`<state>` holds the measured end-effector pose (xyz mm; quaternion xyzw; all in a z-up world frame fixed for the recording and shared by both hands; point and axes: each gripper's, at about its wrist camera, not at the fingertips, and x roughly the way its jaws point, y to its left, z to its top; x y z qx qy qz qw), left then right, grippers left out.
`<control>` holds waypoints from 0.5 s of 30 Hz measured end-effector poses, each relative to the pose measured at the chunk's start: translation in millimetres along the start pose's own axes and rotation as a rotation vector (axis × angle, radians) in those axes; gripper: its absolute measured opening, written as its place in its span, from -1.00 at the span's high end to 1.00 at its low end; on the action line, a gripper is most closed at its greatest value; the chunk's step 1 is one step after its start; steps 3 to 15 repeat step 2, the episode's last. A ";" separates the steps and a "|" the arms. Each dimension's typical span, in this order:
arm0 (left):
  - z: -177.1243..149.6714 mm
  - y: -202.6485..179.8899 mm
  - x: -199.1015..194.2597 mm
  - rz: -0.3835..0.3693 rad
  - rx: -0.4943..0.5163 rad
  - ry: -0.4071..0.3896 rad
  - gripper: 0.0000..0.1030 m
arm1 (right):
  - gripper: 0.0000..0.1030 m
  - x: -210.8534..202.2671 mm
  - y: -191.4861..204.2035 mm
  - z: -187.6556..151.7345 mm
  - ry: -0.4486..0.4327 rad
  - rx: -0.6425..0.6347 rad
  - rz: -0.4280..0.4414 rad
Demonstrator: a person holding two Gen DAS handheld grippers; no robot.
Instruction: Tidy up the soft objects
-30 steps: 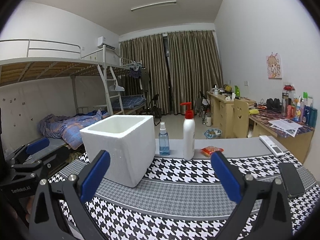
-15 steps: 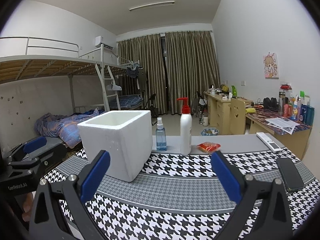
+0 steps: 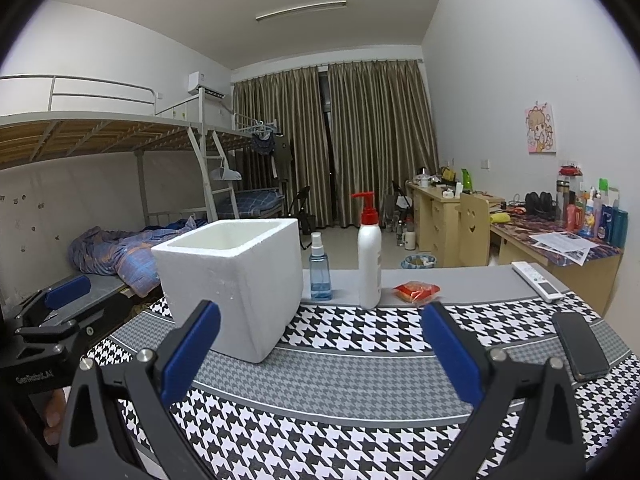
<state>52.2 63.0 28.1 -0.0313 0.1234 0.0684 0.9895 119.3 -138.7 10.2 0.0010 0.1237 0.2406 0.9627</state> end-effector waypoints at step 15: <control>-0.1 -0.4 0.2 -0.001 0.004 0.001 -0.98 | -0.98 0.9 0.4 0.0 0.002 0.005 0.002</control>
